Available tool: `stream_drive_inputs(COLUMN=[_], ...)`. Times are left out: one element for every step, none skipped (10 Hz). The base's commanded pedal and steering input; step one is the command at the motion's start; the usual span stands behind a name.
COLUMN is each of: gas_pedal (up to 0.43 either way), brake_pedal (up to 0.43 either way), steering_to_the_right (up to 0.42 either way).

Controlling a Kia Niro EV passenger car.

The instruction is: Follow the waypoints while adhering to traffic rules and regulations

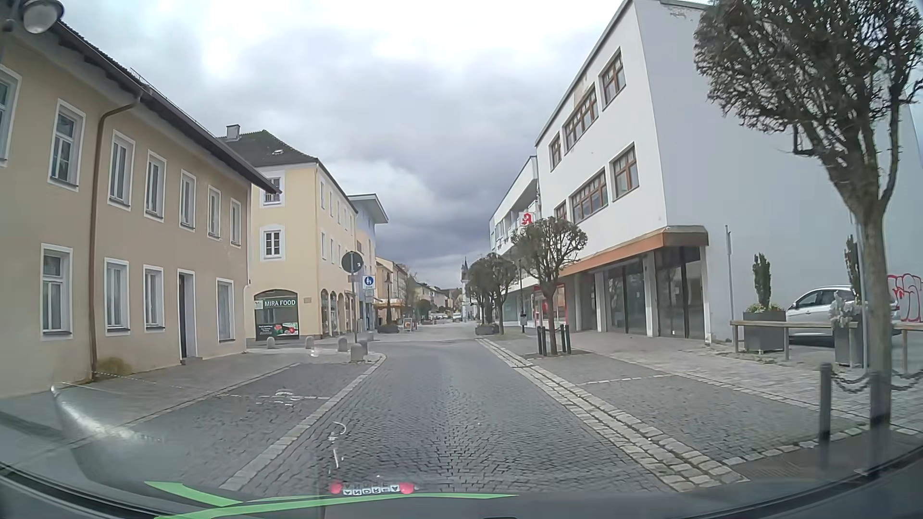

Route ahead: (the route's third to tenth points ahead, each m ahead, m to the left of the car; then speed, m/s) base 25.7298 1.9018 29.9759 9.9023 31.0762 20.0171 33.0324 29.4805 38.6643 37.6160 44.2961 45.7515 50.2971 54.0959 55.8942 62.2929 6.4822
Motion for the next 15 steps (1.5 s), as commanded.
stream_drive_inputs(gas_pedal=[0.079,0.079,0.079,0.067,0.059,0.028,0.0,0.0,0.0,0.0,0.0,0.0,0.0,0.0,0.0], brake_pedal=[0.0,0.0,0.0,0.0,0.0,0.0,0.0,0.0,0.0,0.0,0.0,0.0,0.0,0.0,0.0], steering_to_the_right=[0.001,0.0,0.0,0.001,0.001,0.0,0.0,0.0,0.0,0.0,0.0,0.0,0.001,0.0,0.001])
